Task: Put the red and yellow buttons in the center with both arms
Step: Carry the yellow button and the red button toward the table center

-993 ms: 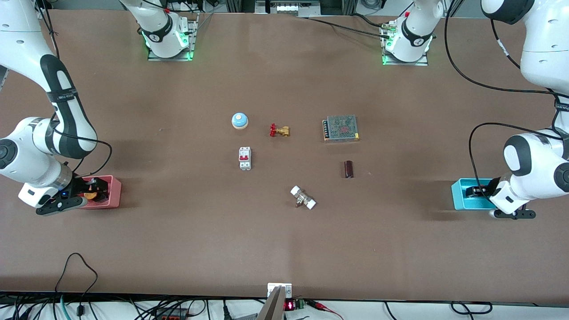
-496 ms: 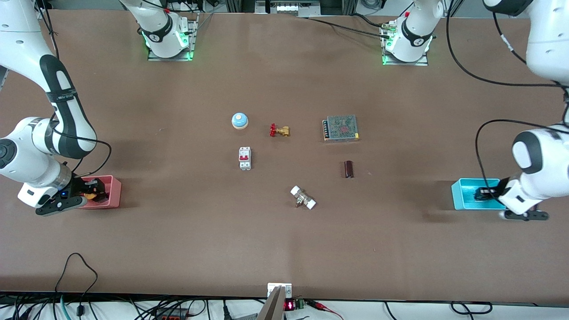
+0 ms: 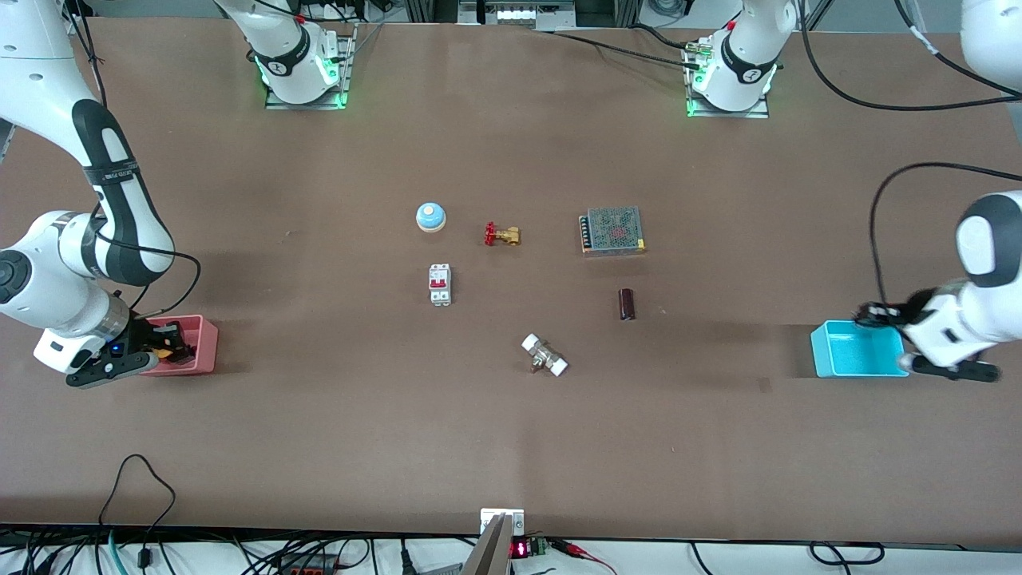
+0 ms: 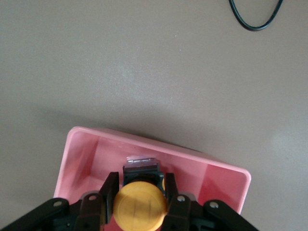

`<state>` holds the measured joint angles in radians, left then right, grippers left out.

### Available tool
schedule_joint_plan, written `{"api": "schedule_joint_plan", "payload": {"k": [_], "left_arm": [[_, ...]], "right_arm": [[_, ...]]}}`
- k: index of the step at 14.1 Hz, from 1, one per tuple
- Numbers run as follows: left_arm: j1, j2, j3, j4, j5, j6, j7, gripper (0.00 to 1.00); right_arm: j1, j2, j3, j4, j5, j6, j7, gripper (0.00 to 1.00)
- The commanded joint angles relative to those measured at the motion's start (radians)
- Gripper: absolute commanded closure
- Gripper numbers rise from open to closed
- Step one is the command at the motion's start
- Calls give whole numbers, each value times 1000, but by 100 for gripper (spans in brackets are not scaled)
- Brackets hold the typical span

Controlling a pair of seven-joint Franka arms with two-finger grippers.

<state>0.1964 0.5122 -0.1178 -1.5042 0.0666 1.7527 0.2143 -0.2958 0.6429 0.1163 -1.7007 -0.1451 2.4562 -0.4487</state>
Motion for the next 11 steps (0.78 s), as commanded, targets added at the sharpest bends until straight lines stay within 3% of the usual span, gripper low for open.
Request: {"api": "schedule_joint_plan", "payload": {"k": [1,4,6,9,11], "left_arm": [[-2,-12,-87,-75,1,-27,-35,71],[-5,-32,-190,-171,4,-7,-186,71],[-5,-92,-227,-304,4,97,-257,71],[-3,-138,-282,-483,4,256,-329,71],[-2,-152,-321,-595,4,383,-363,71]], "right_arm": [[-9,1,5,1,1,14,-25,62],[-9,-6,6,4,4,4,-24,62],[-14,-31,8,4,4,-34,-28,62],[-11,-132,16,9,19,-213,-28,62],[-3,-211,54,12,70,-340,-13,63]]}}
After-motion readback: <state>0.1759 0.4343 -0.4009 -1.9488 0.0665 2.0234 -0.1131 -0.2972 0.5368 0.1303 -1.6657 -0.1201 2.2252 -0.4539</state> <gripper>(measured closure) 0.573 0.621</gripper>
